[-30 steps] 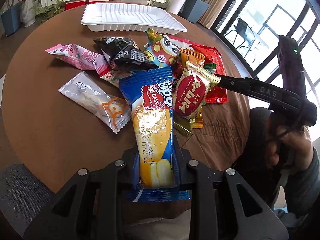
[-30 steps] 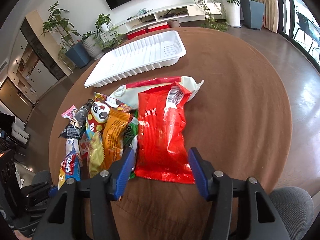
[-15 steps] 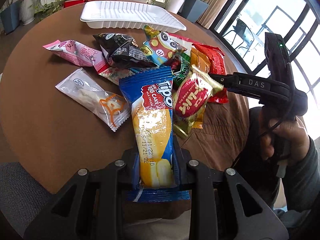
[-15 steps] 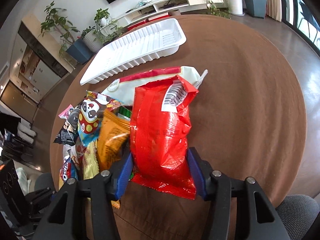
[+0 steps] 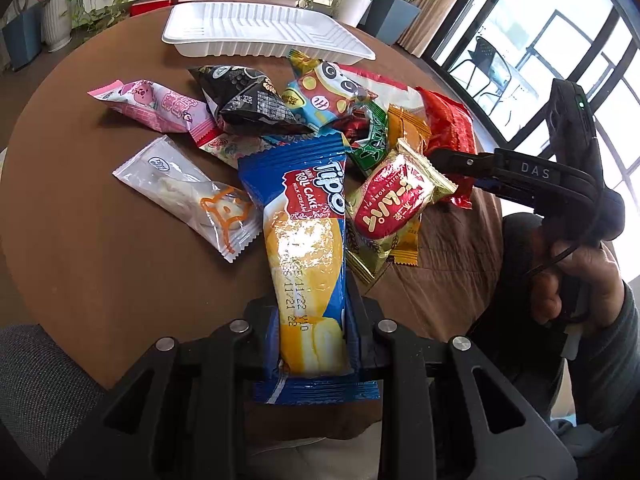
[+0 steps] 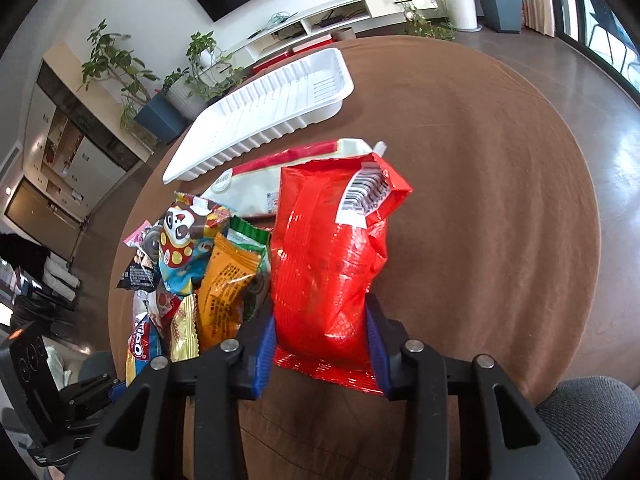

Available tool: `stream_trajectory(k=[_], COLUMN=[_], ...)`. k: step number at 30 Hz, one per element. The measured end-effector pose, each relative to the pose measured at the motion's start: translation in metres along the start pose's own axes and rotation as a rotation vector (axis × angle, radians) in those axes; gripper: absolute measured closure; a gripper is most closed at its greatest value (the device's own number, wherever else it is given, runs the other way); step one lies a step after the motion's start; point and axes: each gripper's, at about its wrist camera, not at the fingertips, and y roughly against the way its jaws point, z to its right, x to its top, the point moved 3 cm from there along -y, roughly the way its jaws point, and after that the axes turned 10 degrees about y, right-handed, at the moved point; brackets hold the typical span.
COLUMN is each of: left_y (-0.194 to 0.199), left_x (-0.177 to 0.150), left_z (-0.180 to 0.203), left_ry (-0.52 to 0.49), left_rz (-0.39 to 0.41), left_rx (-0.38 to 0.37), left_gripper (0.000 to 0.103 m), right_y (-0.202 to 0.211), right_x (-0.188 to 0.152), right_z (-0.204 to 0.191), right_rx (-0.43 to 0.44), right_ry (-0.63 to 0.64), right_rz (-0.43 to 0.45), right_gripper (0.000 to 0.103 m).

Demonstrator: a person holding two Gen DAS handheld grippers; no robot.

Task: Organize snacks
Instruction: 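Lift the Tipo packet with left tool while right tool lifts the red bag toward the tray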

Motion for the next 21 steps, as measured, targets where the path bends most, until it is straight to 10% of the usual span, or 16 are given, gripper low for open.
stream_trajectory(k=[21], left_y=[0.035], left_x=[0.016], left_z=[-0.014], left_ry=[0.058], left_rz=[0.055], left_rx=[-0.096], left_gripper=[0.079], right_y=[0.028], right_x=[0.007], right_z=[0.022], right_rx=[-0.001], right_ry=[-0.072], right_rz=[0.061], right_gripper=[0.061])
